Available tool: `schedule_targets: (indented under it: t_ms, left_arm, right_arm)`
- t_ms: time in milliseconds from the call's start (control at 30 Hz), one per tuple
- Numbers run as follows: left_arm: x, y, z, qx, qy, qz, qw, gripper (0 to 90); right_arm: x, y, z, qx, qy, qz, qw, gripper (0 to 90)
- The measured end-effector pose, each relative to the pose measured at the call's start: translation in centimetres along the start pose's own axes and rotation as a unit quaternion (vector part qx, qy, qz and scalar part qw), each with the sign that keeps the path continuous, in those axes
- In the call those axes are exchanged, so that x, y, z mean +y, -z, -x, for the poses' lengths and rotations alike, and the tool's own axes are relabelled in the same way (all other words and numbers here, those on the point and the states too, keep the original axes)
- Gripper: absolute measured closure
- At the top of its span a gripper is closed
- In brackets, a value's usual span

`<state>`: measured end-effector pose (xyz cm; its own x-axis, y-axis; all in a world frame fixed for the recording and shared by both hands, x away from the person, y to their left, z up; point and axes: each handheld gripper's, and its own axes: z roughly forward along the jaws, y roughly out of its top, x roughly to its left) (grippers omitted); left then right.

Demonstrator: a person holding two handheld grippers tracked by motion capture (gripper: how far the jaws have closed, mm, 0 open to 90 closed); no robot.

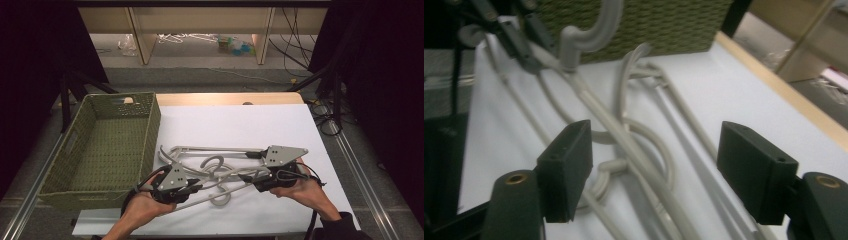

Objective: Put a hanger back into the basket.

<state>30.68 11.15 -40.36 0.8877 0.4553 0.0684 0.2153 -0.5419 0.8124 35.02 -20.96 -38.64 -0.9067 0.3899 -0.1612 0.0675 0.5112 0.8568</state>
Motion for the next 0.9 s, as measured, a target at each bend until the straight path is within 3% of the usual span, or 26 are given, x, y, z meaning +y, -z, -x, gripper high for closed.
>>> schedule_targets:
  t_ms: [33,67,100,167,300,500,667,767,833,900]
  left_arm:
    - [0.0,0.2,-0.2,-0.007,0.019,0.001,0.9998,79.0]
    - [0.0,0.2,-0.2,-0.007,0.019,0.001,0.9998,79.0]
    - [0.1,0.4,-0.2,-0.010,0.035,0.003,0.9993,79.1]
    - [0.1,0.6,-0.2,-0.007,0.037,0.003,0.9993,79.0]
    - [0.3,1.5,-0.4,-0.014,0.071,0.010,0.9973,79.1]
    - [0.8,2.8,-0.6,-0.002,0.086,0.023,0.9961,79.1]
    - [1.2,5.0,-1.1,0.003,0.122,0.046,0.9915,79.0]
    - [1.5,6.6,-1.6,0.013,0.128,0.062,0.9897,79.0]
    - [1.5,7.7,-2.0,0.017,0.144,0.073,0.9867,79.0]
    - [1.5,8.9,-2.5,0.021,0.150,0.077,0.9854,79.0]
  right_arm:
    - [0.0,0.3,0.1,-0.019,-0.007,0.007,0.9998,28.4]
    - [0.0,0.3,0.1,-0.019,-0.007,0.007,0.9998,28.4]
    - [0.1,0.6,0.0,-0.027,-0.014,0.016,0.9994,28.2]
    - [0.2,1.0,-0.2,-0.033,-0.018,0.027,0.9989,27.3]
    - [0.5,1.9,-0.9,-0.033,-0.020,0.049,0.9981,27.3]
    - [0.3,2.4,-1.6,-0.028,-0.016,0.057,0.9979,27.1]
    - [-0.2,2.5,-2.3,-0.023,-0.024,0.054,0.9980,26.0]
    - [-0.6,2.6,-2.4,-0.016,-0.026,0.057,0.9979,26.0]
    - [-0.9,2.7,-2.4,-0.011,-0.025,0.056,0.9981,25.9]
    - [-1.1,2.5,-2.5,-0.010,-0.029,0.054,0.9981,25.8]
